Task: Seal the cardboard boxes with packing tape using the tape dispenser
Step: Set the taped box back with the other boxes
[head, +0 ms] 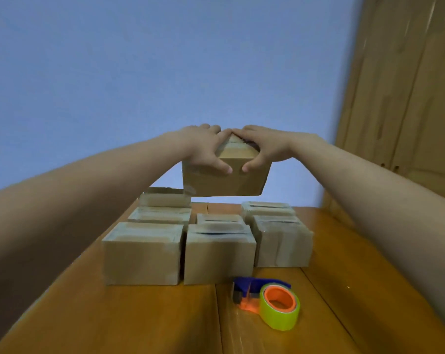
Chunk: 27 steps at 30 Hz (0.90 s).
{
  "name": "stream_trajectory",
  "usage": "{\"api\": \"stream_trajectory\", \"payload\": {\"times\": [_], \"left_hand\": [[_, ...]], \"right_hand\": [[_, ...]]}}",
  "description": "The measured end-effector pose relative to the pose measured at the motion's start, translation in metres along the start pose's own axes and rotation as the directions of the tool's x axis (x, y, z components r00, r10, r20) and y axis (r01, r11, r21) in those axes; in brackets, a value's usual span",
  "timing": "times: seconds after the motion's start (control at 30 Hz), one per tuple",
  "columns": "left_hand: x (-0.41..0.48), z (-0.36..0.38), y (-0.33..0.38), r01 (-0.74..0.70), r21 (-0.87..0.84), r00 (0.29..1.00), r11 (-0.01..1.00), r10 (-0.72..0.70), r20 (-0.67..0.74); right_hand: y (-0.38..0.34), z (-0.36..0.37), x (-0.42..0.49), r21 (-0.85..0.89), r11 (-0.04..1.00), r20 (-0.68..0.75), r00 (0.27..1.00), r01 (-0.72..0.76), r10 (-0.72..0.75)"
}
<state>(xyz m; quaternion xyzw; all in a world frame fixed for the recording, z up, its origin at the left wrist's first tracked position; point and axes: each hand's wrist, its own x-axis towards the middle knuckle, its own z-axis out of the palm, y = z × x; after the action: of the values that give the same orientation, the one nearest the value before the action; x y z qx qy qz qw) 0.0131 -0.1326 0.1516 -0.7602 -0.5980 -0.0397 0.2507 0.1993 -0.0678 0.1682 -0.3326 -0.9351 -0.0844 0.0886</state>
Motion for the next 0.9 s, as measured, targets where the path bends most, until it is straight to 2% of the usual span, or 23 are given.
{"api": "stream_trajectory", "payload": {"times": [0.2, 0.57, 0.73, 0.9], "left_hand": [[0.05, 0.023, -0.018, 0.005, -0.033, 0.999, 0.999, -0.007, -0.038], [0.133, 0.108, -0.052, 0.0, -0.055, 0.998, 0.998, 0.003, 0.055], [0.166, 0.152, -0.065, 0.013, -0.058, 0.995, 0.998, -0.007, 0.101], [0.191, 0.206, -0.072, 0.028, -0.085, 0.986, 0.996, -0.014, 0.165]], "right_hand": [[0.041, 0.003, 0.045, 0.036, 0.999, -0.006, 1.0, -0.028, 0.029], [0.105, 0.068, 0.126, 0.21, 0.977, 0.049, 0.998, -0.041, 0.032], [0.129, 0.104, 0.164, 0.186, 0.98, 0.079, 0.995, -0.075, 0.061], [0.152, 0.152, 0.195, 0.078, 0.991, 0.103, 0.989, -0.11, 0.102]]}}
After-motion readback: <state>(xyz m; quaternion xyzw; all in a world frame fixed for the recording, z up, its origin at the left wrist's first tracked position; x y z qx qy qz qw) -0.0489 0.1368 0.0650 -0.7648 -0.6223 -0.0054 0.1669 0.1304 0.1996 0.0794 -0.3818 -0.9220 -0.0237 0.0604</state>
